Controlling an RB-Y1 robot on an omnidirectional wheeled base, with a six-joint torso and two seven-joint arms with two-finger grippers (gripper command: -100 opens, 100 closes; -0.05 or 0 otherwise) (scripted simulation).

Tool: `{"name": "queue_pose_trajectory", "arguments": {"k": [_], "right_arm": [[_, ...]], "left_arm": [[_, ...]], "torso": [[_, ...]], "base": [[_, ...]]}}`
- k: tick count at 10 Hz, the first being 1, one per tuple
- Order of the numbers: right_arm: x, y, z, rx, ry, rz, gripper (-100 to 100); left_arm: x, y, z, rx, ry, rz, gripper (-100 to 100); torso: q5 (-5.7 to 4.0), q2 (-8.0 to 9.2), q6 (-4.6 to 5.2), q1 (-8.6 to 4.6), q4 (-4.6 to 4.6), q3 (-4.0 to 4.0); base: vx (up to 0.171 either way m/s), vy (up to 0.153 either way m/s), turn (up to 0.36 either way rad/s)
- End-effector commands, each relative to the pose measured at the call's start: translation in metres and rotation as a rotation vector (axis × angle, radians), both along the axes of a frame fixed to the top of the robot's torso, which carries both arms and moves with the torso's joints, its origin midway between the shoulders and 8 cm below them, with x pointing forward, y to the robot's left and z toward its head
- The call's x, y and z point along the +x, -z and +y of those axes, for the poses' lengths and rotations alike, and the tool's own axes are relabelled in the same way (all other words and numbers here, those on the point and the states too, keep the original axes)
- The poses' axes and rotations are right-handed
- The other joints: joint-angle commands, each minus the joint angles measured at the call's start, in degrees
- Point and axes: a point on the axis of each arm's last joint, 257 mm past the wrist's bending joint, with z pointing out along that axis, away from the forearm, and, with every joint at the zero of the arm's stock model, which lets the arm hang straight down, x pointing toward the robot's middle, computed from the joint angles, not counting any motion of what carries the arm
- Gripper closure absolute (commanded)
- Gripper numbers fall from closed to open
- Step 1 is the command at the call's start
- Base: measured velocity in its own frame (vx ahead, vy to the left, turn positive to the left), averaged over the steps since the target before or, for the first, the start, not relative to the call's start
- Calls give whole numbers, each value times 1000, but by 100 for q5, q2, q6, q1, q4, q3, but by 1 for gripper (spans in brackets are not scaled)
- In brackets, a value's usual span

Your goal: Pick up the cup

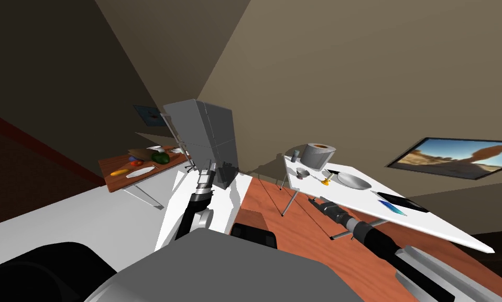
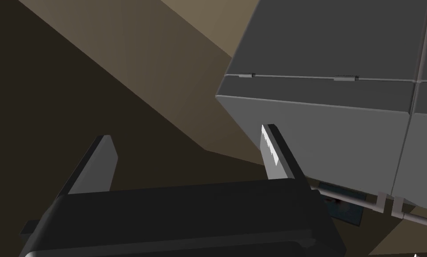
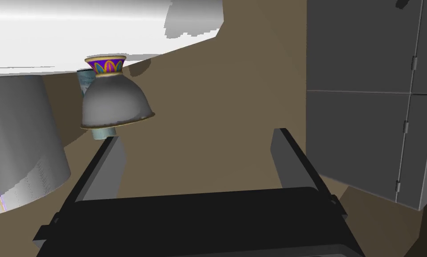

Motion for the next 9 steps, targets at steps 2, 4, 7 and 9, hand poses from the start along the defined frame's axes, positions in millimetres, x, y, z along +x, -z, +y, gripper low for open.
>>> {"name": "queue_pose_trajectory", "arguments": {"k": [2, 4, 7, 9], "right_arm": [[-10, 10, -30, -130, -32, 53, -100], [-19, 14, -51, -211, -52, 89, -100], [-26, 10, -77, -311, -81, 128, -100], [-35, 9, -99, -387, -103, 165, -100]], "left_arm": [[0, 0, 0, 0, 0, 0, 0], [0, 0, 0, 0, 0, 0, 0], [0, 0, 0, 0, 0, 0, 0], [0, 0, 0, 0, 0, 0, 0]], "torso": [[0, 1, 2, -4, 0, 0], [-2, -1, 1, -7, 0, -1], [0, -8, 0, -2, -1, -4], [0, -11, -1, -2, -2, -6]], "base": [[37, 62, 72], [44, 57, 103], [55, 59, 73], [60, 59, 86]]}}
